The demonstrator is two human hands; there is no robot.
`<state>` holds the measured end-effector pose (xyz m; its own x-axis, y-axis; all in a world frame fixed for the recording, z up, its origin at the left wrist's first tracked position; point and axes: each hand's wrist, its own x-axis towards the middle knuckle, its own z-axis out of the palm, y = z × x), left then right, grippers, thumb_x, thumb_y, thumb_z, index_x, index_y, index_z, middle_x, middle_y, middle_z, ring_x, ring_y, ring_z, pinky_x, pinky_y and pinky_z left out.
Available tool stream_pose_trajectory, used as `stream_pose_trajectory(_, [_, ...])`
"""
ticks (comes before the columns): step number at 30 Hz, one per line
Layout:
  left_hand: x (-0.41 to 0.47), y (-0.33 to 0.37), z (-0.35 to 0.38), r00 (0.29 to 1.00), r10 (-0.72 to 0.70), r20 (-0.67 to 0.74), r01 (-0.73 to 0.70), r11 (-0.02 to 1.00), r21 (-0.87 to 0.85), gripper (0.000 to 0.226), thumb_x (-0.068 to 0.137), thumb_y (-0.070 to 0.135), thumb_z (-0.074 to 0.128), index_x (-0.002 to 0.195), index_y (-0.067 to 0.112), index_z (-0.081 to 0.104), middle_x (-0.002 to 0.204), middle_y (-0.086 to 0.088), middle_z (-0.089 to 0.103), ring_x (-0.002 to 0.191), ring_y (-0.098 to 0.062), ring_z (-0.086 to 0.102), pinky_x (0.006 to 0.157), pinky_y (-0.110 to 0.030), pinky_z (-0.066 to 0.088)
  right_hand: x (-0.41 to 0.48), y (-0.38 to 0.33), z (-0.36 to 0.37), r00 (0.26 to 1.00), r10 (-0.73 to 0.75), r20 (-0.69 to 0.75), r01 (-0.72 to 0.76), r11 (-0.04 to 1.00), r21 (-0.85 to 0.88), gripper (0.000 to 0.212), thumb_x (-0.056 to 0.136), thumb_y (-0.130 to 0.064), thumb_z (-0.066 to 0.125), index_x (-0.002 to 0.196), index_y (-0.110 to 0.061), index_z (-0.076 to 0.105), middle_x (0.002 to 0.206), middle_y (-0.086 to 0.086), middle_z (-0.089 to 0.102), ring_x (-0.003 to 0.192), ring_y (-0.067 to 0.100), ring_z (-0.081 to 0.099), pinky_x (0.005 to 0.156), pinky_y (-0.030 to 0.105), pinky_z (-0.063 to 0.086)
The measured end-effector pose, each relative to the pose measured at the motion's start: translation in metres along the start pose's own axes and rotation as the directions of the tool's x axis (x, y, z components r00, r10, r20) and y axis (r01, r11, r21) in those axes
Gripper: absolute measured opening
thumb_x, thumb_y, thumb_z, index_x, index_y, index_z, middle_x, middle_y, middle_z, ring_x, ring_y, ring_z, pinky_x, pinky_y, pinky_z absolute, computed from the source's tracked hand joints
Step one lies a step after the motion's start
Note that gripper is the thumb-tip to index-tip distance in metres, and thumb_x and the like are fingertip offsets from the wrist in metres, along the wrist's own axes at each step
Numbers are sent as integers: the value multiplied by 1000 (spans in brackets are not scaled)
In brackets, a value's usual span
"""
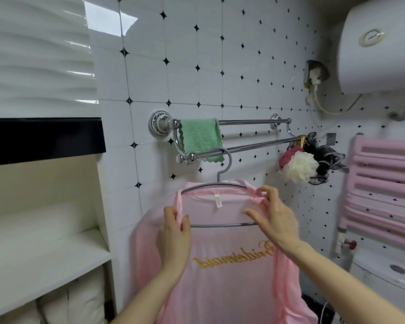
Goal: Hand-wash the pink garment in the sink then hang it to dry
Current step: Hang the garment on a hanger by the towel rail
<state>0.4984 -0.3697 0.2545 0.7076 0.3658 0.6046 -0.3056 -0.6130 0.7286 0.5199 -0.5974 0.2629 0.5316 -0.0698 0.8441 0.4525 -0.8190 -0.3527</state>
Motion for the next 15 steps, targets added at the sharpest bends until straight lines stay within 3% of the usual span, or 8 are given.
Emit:
stream_pose_trajectory(2, [-3, 3, 3, 994, 99, 54, -104, 988, 111, 18, 92, 17, 54, 106, 6, 49, 84, -19, 63, 83, -41, 60, 60, -37, 31, -9, -6, 3, 999, 23, -35, -26, 995, -93, 35, 77, -8, 74, 100, -18, 50, 79, -6, 63, 62, 19, 59, 52, 26, 36])
stream_pose_trajectory(4, [-4, 5, 5, 963, 182, 197, -225, 947, 229, 32, 94, 22, 51, 123, 10, 45, 92, -17, 65, 90, -40, 59, 62, -36, 33, -15, -9, 5, 990, 88, -109, -99, 991, -95, 22, 75, 2, 67, 88, -13, 59, 73, 0, 64, 64, 26, 61, 53, 26, 35])
stream_pose_trajectory(8, [-3, 1, 4, 877, 285, 387, -393, 888, 238, 42, 95, 26, 48, 134, 14, 38, 95, -14, 66, 93, -36, 59, 62, -33, 28, -32, -23, 12, 988, 156, 0, -156, 985, -73, 4, 87, -13, 59, 89, -16, 58, 60, 5, 61, 58, 32, 59, 50, 36, 44])
stream_pose_trajectory(12, [-6, -3, 3, 879, 297, 374, -401, 883, 242, 52, 93, 22, 49, 138, 5, 29, 94, -13, 65, 90, -37, 59, 60, -33, 29, -58, -32, 24, 985, 113, 128, -94, 985, -146, 22, 79, -17, 53, 93, -24, 37, 53, 8, 58, 45, 36, 54, 41, 37, 41])
stream_pose_trajectory(15, [-22, -10, 12, 881, 176, 439, -319, 907, 276, 44, 92, 18, 48, 131, 10, 28, 102, -14, 63, 97, -37, 59, 71, -38, 41, -76, -52, 31, 952, 136, 276, -104, 986, -130, 22, 88, -16, 50, 106, -18, 38, 68, 7, 55, 66, 39, 57, 56, 38, 36])
